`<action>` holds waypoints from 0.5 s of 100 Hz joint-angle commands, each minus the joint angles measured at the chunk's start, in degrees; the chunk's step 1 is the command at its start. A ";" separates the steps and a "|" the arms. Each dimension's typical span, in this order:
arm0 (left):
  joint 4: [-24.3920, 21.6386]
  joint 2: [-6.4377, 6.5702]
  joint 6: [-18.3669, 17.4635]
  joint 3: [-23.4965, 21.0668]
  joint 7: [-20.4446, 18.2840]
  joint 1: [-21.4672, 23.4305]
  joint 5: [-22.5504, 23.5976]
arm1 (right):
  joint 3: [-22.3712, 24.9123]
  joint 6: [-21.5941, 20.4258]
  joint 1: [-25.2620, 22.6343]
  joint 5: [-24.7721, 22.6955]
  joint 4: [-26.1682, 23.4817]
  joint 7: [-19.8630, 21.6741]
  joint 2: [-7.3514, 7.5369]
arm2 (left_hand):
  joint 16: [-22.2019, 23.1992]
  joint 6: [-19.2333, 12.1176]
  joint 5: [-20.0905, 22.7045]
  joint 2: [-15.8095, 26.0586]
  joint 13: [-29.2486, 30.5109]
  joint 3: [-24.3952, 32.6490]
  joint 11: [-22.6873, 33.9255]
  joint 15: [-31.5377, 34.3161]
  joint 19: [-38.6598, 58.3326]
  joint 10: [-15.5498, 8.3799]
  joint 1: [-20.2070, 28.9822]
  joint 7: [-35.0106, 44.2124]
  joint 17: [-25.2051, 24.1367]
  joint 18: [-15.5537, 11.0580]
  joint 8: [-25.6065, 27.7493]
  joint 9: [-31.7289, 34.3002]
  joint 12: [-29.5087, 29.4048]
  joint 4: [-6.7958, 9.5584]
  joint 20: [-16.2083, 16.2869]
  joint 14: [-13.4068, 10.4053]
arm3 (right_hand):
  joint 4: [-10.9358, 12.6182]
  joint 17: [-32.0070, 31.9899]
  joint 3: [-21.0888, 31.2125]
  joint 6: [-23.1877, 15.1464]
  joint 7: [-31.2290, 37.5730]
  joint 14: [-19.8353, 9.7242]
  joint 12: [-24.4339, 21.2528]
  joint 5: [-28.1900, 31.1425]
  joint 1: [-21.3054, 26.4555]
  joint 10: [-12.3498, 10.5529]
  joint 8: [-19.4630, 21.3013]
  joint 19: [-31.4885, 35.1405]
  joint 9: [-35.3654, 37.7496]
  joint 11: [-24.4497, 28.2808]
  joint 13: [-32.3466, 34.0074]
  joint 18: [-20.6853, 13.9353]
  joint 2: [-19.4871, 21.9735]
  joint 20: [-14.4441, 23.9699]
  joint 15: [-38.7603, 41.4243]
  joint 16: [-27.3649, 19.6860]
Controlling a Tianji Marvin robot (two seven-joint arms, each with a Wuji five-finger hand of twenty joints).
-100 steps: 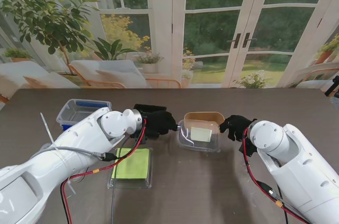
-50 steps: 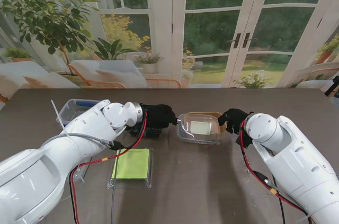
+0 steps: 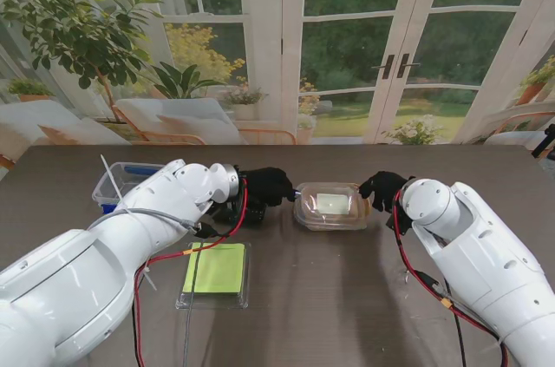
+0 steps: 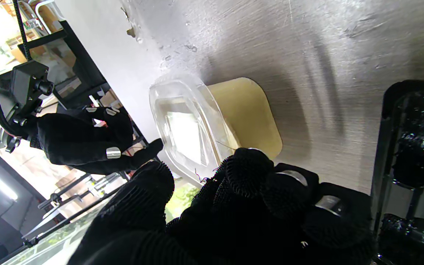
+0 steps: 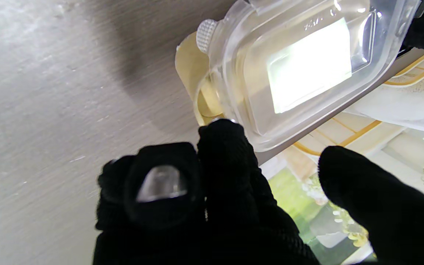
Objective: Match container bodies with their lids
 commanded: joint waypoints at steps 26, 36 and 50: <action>2.16 -2.51 -0.95 -1.98 -2.78 -1.38 1.22 | -1.69 0.07 1.81 0.65 1.18 -0.17 -1.44 | 0.45 0.01 0.36 -0.16 0.08 1.69 0.65 0.74 -0.67 -0.65 -0.71 -3.43 -1.66 -3.49 -1.47 0.04 0.03 -1.38 0.64 3.15 | 1.05 7.31 1.69 -11.11 0.70 3.01 0.63 1.30 -0.79 1.41 -0.85 0.31 -0.04 1.84 0.83 0.95 -0.77 2.08 0.75 -0.07; 2.71 -2.79 -1.07 -2.46 -3.38 -1.57 1.49 | -2.04 0.25 2.36 0.82 1.91 -0.59 -1.63 | 0.45 -0.04 0.21 -0.11 0.04 1.64 0.65 0.73 -0.70 -0.65 -0.79 -3.50 -1.66 -3.47 -1.50 0.04 0.03 -1.40 0.67 3.14 | 1.04 7.18 1.72 -10.97 0.80 2.99 0.63 1.40 -0.75 1.39 -0.82 0.22 0.00 1.86 0.87 1.09 -0.84 2.06 0.75 -0.09; 2.74 -2.84 -0.74 -2.68 -4.10 -1.59 1.19 | -2.41 0.62 3.00 0.82 2.83 -1.11 -1.83 | 0.50 -0.30 0.49 -0.01 0.07 1.51 0.72 0.87 -0.60 -0.70 -0.88 -3.37 -1.57 -3.69 -1.45 -0.01 0.08 -1.41 0.73 3.03 | 1.10 7.25 2.03 -10.71 0.96 3.17 0.61 1.54 -0.52 1.53 -0.75 0.24 0.14 1.90 1.01 1.20 -0.80 2.05 0.79 -0.10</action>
